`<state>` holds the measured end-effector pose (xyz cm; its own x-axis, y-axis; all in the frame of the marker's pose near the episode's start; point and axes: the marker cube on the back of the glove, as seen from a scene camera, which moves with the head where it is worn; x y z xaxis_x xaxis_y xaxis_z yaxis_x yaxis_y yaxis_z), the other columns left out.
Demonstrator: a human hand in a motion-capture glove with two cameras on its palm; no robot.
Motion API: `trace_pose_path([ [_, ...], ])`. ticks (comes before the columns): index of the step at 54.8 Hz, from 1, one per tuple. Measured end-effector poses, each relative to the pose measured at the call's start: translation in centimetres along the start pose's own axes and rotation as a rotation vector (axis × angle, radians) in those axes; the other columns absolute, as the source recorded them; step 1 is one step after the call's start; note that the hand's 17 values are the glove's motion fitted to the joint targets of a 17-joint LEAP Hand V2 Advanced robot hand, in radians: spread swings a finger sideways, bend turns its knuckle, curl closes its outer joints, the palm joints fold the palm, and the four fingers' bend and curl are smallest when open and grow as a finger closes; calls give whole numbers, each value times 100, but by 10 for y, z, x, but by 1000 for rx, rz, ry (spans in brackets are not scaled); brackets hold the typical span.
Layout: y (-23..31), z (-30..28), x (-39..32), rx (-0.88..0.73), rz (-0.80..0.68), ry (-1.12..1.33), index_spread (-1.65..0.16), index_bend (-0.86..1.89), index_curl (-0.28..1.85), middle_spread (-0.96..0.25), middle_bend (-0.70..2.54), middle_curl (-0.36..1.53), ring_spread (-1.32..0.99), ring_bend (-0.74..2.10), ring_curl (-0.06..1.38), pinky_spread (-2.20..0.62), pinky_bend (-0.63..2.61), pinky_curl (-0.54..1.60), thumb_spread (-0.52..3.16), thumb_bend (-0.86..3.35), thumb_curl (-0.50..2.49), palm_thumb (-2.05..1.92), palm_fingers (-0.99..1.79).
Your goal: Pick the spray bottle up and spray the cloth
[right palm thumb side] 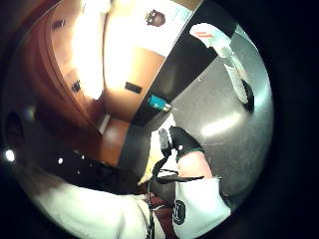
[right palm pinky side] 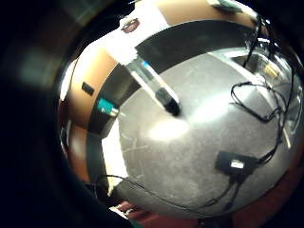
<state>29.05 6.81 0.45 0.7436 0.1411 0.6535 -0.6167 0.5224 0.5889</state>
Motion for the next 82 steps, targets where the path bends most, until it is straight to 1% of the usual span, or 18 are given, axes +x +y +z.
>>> trace_pose_path([
  [19, -47, 43, 44, -6, 225, -149, -31, 13, 22, -2, 20, 34, 0, 36, 28, 16, 45, 36, 93, -3, 40, 65, 14],
  [31, -79, 74, 49, -29, 298, -268, -33, 15, 23, -3, 21, 34, -1, 37, 28, 15, 42, 35, 91, -4, 38, 63, 20],
  [35, -88, 80, 47, -38, 309, -293, -34, 17, 24, -4, 22, 35, -2, 38, 28, 15, 38, 33, 90, -4, 38, 63, 29],
  [37, -93, 82, 46, -44, 314, -302, -34, 19, 25, -5, 23, 35, -3, 40, 29, 15, 36, 33, 90, -3, 38, 63, 40],
  [40, -101, 86, 43, -53, 324, -321, -31, 23, 28, -6, 27, 36, -6, 45, 29, 12, 31, 30, 90, -3, 37, 63, 72],
  [43, -109, 91, 41, -54, 344, -345, -28, 23, 30, -7, 29, 37, -8, 48, 30, 7, 27, 29, 89, -3, 37, 62, 92],
  [45, -113, 94, 39, -58, 356, -355, -26, 27, 33, -8, 30, 38, -10, 48, 31, 4, 23, 29, 89, -2, 37, 65, 106],
  [49, -120, 99, 37, -73, 366, -349, -21, 31, 37, -9, 34, 40, -12, 49, 35, -1, 19, 30, 89, 0, 39, 72, 123],
  [52, -124, 104, 33, -102, 363, -333, -20, 32, 40, -10, 39, 42, -12, 50, 36, -5, 18, 31, 88, 1, 41, 78, 129],
  [55, -125, 110, 28, -155, 346, -305, -18, 30, 41, -11, 43, 44, -13, 53, 38, -8, 21, 32, 79, 2, 46, 86, 135],
  [58, -121, 120, 16, -243, 305, -265, -17, 30, 43, -11, 44, 45, -14, 53, 39, -11, 25, 34, 71, 1, 49, 90, 136],
  [65, -94, 136, -42, -559, 158, -209, -16, 33, 46, -12, 48, 47, -15, 53, 40, -16, 28, 36, 52, -2, 56, 94, 138],
  [66, -94, 137, -48, -586, 123, -166, -15, 34, 46, -12, 49, 47, -15, 54, 40, -16, 29, 36, 50, -2, 57, 94, 139],
  [69, -101, 145, -53, -612, -3, 48, -15, 35, 47, -12, 50, 48, -15, 55, 41, -17, 30, 37, 45, -3, 59, 94, 139],
  [71, -102, 150, -65, -635, -57, 113, -15, 36, 48, -12, 50, 48, -15, 56, 42, -18, 31, 37, 43, -3, 60, 94, 139],
  [74, -101, 152, -92, -685, -109, 134, -15, 36, 49, -12, 50, 48, -15, 57, 42, -18, 32, 38, 39, -3, 62, 94, 139],
  [78, -101, 140, -120, -757, -146, 125, -15, 37, 50, -12, 51, 48, -15, 57, 42, -19, 32, 38, 36, -3, 64, 94, 139],
  [82, -79, 157, -147, -818, -199, 180, -15, 38, 50, -13, 53, 49, -15, 57, 43, -20, 33, 38, 34, -3, 66, 94, 139],
])
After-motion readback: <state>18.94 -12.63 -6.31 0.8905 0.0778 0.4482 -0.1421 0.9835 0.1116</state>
